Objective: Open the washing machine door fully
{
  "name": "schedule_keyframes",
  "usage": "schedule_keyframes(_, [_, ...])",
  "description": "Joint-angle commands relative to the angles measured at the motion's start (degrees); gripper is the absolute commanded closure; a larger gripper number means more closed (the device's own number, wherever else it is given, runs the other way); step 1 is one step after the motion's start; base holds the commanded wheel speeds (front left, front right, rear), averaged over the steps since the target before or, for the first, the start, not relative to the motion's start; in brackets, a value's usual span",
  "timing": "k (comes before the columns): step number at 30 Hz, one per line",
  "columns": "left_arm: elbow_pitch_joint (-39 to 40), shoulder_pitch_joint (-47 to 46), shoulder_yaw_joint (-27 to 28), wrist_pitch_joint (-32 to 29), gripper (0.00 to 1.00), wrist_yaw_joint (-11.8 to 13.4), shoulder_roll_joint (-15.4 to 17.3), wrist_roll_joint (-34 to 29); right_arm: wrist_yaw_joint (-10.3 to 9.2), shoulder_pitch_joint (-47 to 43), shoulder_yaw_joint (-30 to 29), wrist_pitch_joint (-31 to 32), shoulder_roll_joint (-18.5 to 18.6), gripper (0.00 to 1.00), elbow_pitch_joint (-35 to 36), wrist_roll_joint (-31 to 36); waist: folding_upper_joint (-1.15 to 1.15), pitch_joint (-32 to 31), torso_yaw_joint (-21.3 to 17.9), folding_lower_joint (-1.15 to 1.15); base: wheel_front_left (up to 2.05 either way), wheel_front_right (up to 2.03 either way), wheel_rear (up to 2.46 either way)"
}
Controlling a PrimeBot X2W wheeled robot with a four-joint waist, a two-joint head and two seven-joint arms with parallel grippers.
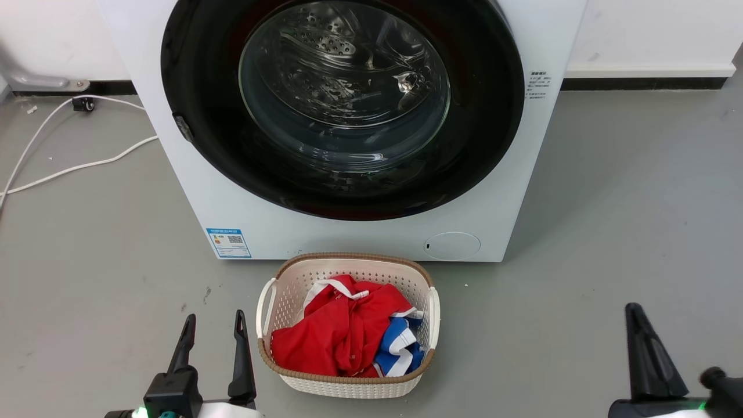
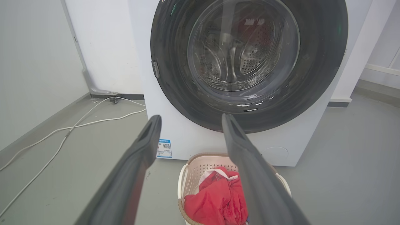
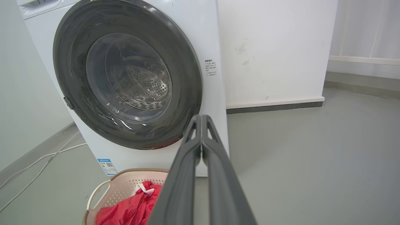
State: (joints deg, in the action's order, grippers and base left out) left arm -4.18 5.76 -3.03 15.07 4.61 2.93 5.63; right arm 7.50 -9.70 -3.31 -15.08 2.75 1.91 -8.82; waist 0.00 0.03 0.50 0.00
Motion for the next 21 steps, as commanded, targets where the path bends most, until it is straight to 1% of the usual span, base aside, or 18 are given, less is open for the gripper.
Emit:
schedule_keyframes(1, [-0.1, 0.5, 0.1, 0.2, 0.00, 0.3, 0.0, -0.2, -0.01, -0.3, -0.3, -0.1, 0.2, 1.00, -0.1, -1.2, 0.00, 0.0, 0.0, 0.00, 0.00, 0.00, 0.00])
schedule_keyframes(4, [0.0, 0.6, 0.2, 0.2, 0.00, 0.3, 0.0, -0.3, -0.01, 0.5, 1.0, -0.1, 0.1, 1.00, -0.3, -9.5, 0.00, -0.1, -0.1, 0.00, 0.00, 0.00, 0.00])
schedule_keyframes(6, [0.0, 0.7, 0.2, 0.2, 0.00, 0.2, 0.0, -0.4, -0.01, 0.7, 1.0, -0.1, 0.2, 1.00, -0.6, -18.0, 0.00, -0.1, -0.2, 0.00, 0.00, 0.00, 0.00])
schedule_keyframes(12, [-0.1, 0.6, 0.2, 0.2, 0.00, 0.0, 0.0, -0.3, -0.01, 1.0, 1.8, -0.1, 0.2, 1.00, -1.7, -37.2, 0.00, -0.2, -0.1, 0.00, 0.00, 0.00, 0.00])
schedule_keyframes(17, [-0.2, 0.5, 0.2, 0.2, 0.00, 0.1, 0.0, -0.1, -0.01, 0.7, 2.7, -0.1, 0.2, 1.00, -2.7, -49.7, 0.00, -0.2, 0.0, 0.00, 0.00, 0.00, 0.00])
schedule_keyframes(21, [-0.3, 0.7, 0.4, 0.2, 0.00, 0.1, 0.0, -0.1, -0.01, 0.4, 4.2, -0.1, 0.2, 1.00, -2.7, -57.7, 0.00, -0.2, -0.1, 0.00, 0.00, 0.00, 0.00])
